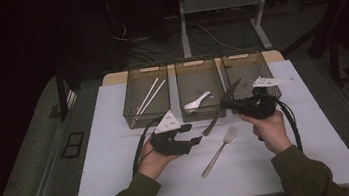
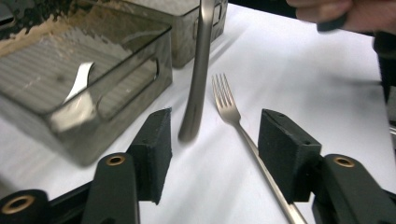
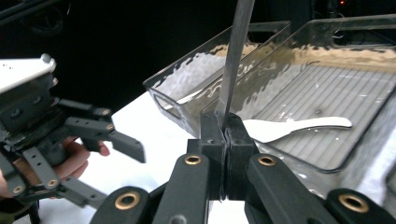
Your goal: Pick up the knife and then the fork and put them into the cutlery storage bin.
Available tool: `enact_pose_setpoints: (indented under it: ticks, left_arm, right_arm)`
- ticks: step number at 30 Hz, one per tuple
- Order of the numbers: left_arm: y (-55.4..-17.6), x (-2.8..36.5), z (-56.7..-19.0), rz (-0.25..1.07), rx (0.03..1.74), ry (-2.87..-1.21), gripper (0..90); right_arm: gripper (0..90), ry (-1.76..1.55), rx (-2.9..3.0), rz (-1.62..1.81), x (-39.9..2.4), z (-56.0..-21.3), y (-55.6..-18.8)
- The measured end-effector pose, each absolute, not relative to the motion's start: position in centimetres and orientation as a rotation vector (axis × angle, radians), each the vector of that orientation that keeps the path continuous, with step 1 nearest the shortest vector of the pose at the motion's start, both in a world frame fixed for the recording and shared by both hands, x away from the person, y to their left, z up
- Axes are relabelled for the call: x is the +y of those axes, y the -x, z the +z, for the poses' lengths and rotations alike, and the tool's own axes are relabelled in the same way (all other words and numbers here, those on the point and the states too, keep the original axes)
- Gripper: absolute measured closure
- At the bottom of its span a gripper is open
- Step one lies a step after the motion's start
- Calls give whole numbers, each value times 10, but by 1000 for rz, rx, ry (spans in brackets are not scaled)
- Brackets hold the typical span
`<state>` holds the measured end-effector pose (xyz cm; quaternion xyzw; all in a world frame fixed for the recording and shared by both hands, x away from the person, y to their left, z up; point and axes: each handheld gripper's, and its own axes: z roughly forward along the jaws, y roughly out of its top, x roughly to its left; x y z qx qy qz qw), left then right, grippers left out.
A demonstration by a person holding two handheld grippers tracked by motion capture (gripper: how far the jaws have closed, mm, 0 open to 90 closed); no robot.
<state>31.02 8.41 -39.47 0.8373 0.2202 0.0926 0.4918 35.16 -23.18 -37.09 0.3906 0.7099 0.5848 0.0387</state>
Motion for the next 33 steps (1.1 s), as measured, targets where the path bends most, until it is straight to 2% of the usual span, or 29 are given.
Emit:
enact_pose_setpoints:
  ticks: [11, 19, 27, 33]
  left_arm:
    - [-292, 134, -403, 238, 604, -2018, 337]
    - [-284, 155, -408, 241, 642, -2001, 269]
    - [-285, 161, -413, 234, 654, -2005, 247]
    - [-285, 159, -414, 226, 645, -2019, 236]
  right_arm:
    - [886, -1241, 2017, 1813, -280, -346, -361]
    - [886, -1280, 1925, 1802, -311, -330, -368]
    - [885, -1314, 1868, 1739, -335, -315, -377]
    - [886, -1375, 1864, 1687, -340, -322, -390]
